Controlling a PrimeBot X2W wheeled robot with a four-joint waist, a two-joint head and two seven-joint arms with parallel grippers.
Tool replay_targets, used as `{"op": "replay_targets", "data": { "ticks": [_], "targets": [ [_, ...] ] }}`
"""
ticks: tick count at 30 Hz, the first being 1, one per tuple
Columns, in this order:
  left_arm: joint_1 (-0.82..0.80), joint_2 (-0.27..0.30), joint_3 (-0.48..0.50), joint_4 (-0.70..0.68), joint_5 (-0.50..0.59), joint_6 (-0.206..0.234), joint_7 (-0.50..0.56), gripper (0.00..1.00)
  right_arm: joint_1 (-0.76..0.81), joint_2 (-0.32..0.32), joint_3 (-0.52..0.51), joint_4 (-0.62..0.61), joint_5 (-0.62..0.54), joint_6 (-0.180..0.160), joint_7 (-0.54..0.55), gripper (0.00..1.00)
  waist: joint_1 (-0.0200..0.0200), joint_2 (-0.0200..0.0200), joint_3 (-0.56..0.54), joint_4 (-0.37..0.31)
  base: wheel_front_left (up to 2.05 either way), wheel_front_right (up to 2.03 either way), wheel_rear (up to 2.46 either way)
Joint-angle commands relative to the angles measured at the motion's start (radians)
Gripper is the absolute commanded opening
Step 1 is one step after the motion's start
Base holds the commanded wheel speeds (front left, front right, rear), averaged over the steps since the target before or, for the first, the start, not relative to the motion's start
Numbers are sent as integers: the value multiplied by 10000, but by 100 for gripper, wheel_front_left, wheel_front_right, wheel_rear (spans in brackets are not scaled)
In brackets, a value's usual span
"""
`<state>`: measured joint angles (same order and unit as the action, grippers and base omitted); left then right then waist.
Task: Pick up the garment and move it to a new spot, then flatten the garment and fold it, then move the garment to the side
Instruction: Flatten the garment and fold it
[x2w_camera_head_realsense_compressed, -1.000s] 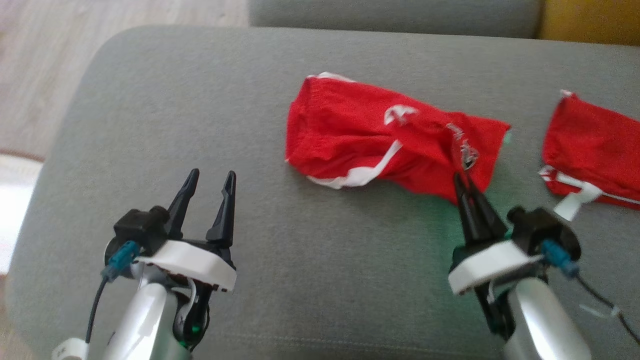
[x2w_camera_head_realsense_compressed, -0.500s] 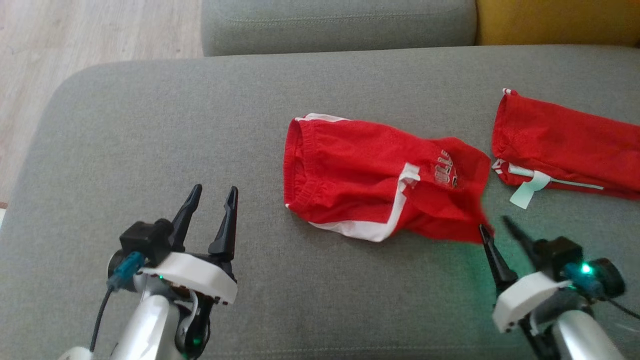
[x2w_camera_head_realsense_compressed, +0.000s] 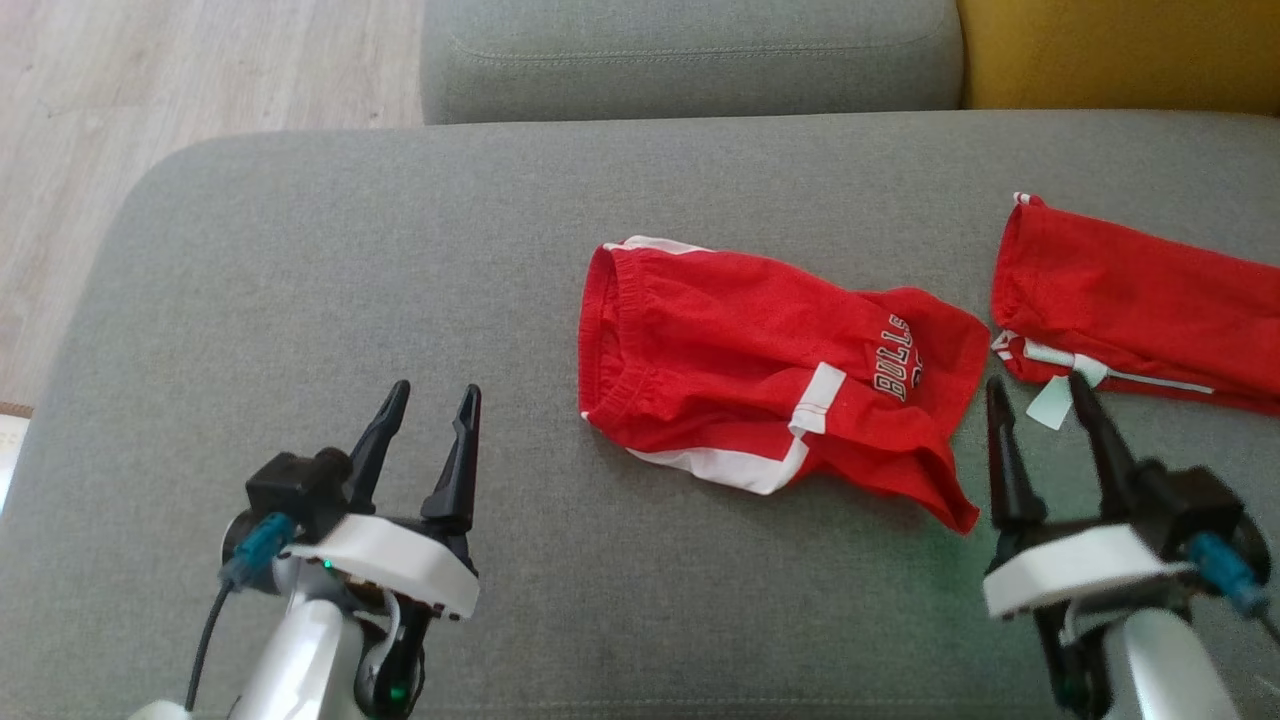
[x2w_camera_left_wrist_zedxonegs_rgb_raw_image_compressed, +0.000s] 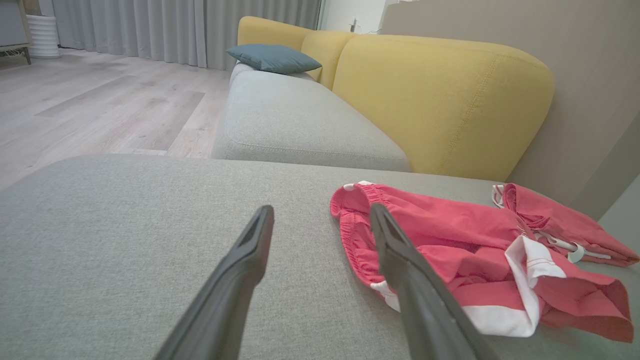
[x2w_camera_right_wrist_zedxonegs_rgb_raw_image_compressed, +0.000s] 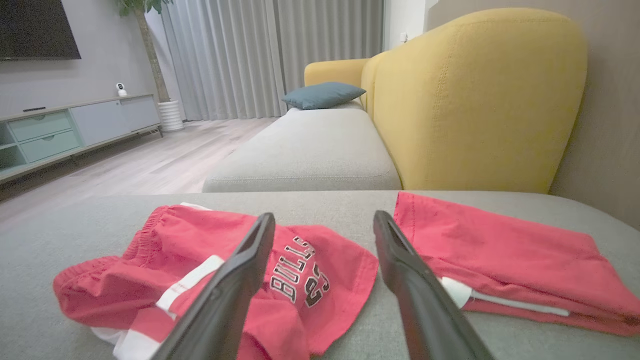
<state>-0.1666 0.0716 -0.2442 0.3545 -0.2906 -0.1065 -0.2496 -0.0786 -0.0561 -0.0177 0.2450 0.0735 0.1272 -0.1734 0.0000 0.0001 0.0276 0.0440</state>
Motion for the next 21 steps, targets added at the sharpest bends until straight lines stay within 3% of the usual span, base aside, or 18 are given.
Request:
{"op": "replay_targets", "data": {
  "ticks": [1,14,21],
  "targets": [
    [-203,28,378,-364,37,-24,-122,100,143,24,323,-484,127,35,-211,100,0,-1,-2,-9,0,0,0],
    [-282,-66,182,-353,73,-67,-122,100,-127,57,1228,-1055,-230,35,-32,100,0,-1,262,124,0,0,0],
    [-521,-123,51,-269,0,-99,-122,100,-673,57,1801,-549,-1846,35,848,100,0,-1,684,488,0,0,0]
  ]
}}
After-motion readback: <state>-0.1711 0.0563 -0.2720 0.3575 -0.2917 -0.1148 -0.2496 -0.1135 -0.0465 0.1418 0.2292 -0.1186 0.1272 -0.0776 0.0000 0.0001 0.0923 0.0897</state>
